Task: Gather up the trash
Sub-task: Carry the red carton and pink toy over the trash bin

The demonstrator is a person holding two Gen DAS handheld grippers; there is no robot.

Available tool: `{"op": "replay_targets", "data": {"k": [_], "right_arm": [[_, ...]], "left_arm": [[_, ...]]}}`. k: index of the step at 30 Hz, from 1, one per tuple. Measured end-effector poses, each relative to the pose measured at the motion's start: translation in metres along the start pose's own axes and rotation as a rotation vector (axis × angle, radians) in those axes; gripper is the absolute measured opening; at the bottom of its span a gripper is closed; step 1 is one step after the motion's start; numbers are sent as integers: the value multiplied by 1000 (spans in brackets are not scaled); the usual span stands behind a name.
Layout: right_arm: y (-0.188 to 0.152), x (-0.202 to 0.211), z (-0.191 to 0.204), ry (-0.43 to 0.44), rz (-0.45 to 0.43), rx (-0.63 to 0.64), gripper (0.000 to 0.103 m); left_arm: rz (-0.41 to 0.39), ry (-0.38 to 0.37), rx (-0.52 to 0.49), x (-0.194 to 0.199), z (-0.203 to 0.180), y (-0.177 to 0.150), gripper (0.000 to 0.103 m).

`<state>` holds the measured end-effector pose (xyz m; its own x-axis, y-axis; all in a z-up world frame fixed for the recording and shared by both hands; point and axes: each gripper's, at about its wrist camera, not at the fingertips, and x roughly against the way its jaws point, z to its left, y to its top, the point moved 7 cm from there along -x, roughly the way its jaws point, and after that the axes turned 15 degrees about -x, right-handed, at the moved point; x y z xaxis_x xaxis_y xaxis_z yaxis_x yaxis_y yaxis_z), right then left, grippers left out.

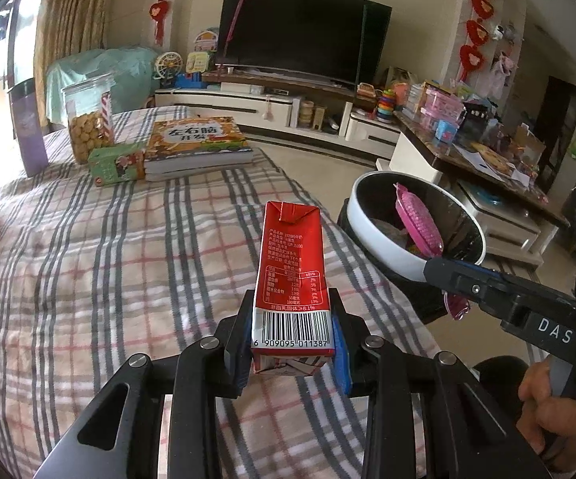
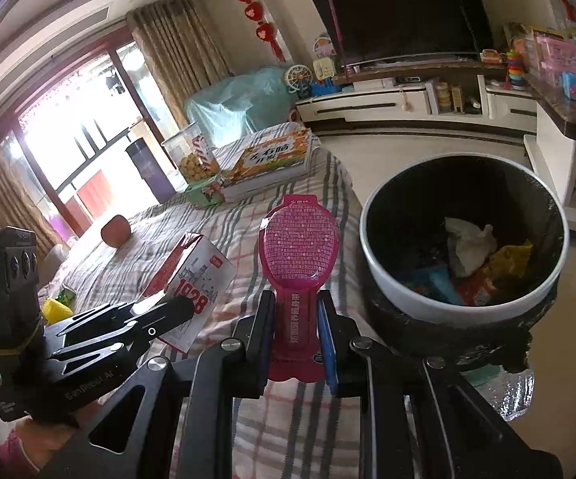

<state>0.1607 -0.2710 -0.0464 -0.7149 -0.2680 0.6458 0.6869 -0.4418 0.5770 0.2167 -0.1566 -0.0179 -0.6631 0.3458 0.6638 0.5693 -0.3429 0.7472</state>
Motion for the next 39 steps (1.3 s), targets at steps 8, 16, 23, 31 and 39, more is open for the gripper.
{"op": "replay_targets", "data": {"k": [8,16,23,31,39], "right_arm": [[8,9,-17,-15,-24,-32,21],[15,18,-36,-45,-44,-55,21],[20,23,-53,-67,-59,-81,21],[27,32,-68,-85,-79,-102,21],[35,36,-79,-92,-93,-126,21]], "left_arm": [[-8,-14,-29,-6,-12,10,31],[-6,-36,-52,-17,-25,17,31],[-6,-53,-73,-26,-33,24,31],[-12,-68,-104,-35,-46,36,31],[-10,-83,-127,-45,-58,46,31]]}}
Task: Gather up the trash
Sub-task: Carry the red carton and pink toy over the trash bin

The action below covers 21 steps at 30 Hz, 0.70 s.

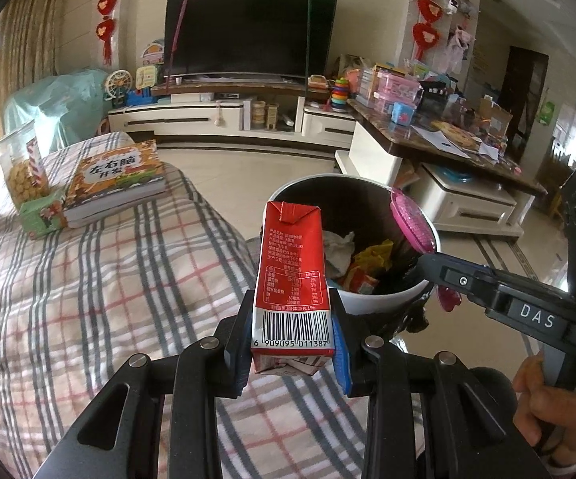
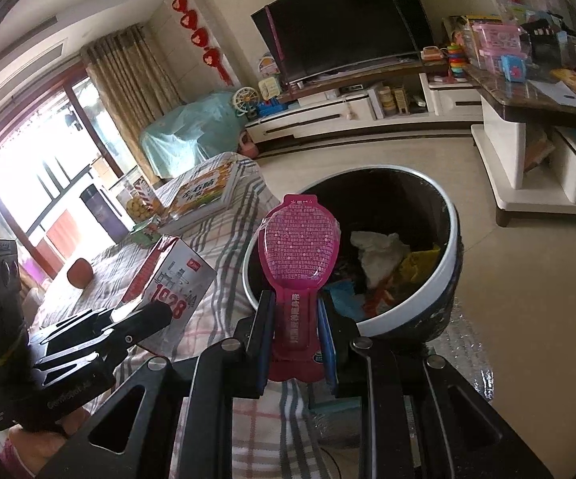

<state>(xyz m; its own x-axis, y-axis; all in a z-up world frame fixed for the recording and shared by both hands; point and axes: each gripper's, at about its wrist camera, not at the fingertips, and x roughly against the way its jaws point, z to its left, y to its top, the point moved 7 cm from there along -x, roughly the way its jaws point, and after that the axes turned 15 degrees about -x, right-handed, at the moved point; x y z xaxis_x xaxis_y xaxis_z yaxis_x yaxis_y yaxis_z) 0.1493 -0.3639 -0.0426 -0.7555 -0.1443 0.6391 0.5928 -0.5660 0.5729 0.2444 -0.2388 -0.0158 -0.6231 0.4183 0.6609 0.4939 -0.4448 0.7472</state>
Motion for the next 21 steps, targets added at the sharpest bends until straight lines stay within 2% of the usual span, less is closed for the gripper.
{"op": "replay_targets", "data": {"k": [21], "right_arm": [[29,-4,-15,-19,-22,-17,21]], "left_arm": [[-7,-12,-35,-26,-11,30,31]]}}
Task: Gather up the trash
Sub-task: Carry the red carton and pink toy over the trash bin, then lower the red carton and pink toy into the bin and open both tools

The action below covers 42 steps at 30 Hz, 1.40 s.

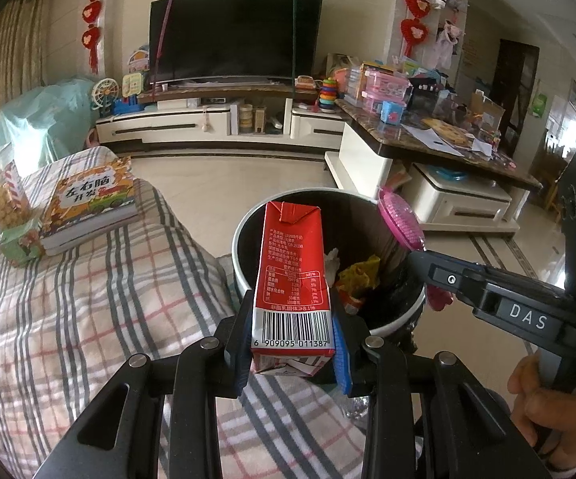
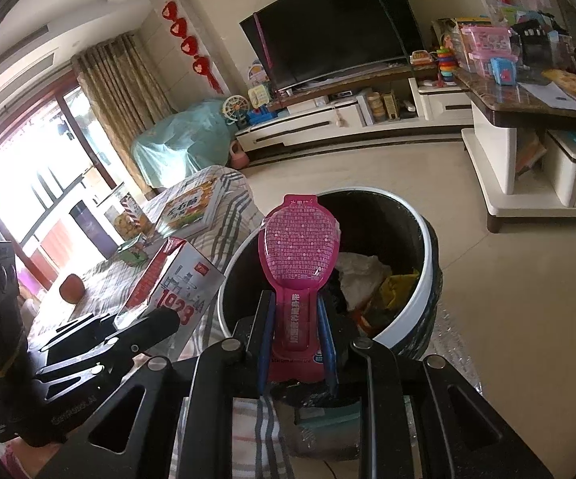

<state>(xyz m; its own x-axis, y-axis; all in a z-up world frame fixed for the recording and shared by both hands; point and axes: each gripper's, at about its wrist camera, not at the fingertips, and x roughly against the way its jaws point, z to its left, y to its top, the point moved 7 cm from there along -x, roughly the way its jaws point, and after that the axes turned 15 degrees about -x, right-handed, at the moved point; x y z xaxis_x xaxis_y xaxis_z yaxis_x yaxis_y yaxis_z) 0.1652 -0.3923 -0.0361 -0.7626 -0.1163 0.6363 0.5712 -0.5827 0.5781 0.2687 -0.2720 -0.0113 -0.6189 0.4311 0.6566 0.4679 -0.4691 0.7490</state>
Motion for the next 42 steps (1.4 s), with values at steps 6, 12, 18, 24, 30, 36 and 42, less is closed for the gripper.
{"op": "replay_targets", "data": {"k": [6,12,18,24,30,36,42], "right_arm": [[7,-5,-3,-12,4,3,21],[14,-13,-8,-21,14,-5,21],[17,-19,-10,-33,26,-7,21],[21,-23,-14,-45,31,-2,21],[25,-27,-16,-50,37,0,21],[26,-34,-19,-59,51,-6,21],[28,-38,-20,-65,54,-7,21]], "left_arm": [[1,1,-5,-7,1,5,31],[3,2,-11,-15,-1,12,31],[11,4,-17,-25,-2,18,31],[22,6,-20,-35,-2,22,31],[31,8,-26,-41,-3,24,31],[35,11,-27,-44,-3,28,31],[38,13,-36,-48,-4,31,31]]}}
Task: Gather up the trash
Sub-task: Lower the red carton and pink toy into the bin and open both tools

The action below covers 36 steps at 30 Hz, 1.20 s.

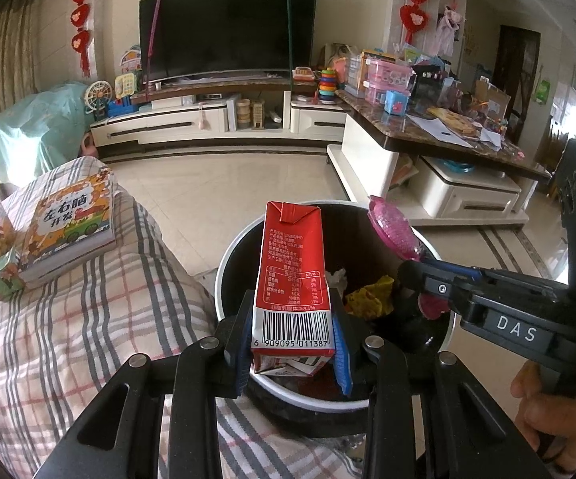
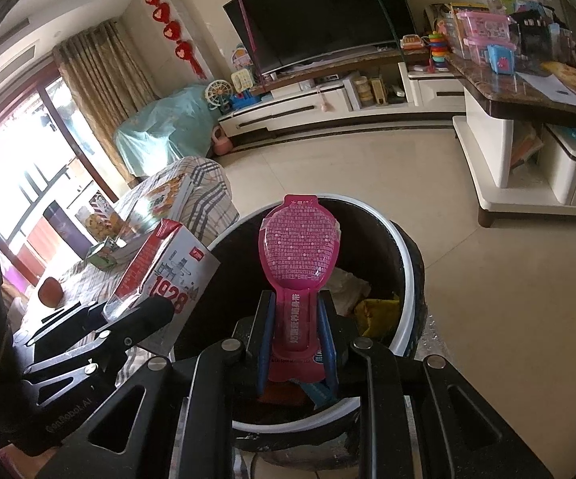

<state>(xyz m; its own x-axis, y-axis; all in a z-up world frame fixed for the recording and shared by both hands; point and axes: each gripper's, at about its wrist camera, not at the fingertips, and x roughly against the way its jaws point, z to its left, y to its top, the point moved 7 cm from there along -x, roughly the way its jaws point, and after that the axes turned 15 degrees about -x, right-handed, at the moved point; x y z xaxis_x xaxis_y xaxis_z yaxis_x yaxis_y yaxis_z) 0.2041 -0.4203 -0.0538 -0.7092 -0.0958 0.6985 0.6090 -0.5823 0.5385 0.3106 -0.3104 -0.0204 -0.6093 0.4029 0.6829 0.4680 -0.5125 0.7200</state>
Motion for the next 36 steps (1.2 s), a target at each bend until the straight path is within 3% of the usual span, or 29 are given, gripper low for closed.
{"op": "replay_targets", "data": {"k": [15,17,20,22,26,28,33,36], "right_arm": [[5,-7,-3,-7,14,-21,25],[7,-7,-4,-10,8,-28,26],[10,-3,-4,-3,2,-44,37],[11,4,-3,4,-17,-46,52],[7,17,-1,20,-43,-65,65],[6,25,1,31,-58,-74,78],[-11,46,11,68,-92,-85,90],[-25,53,16,73,-97,-93,90]], "left_arm": [[24,-12,-7,-15,-1,6,32],[27,-8,-7,-15,-1,7,36],[17,10,1,-9,3,7,45],[5,16,14,-3,6,6,54],[-10,29,42,11,15,-3,57],[-29,30,72,24,20,-12,60],[-76,73,137,60,31,-41,81],[-99,76,189,80,35,-63,84]]}}
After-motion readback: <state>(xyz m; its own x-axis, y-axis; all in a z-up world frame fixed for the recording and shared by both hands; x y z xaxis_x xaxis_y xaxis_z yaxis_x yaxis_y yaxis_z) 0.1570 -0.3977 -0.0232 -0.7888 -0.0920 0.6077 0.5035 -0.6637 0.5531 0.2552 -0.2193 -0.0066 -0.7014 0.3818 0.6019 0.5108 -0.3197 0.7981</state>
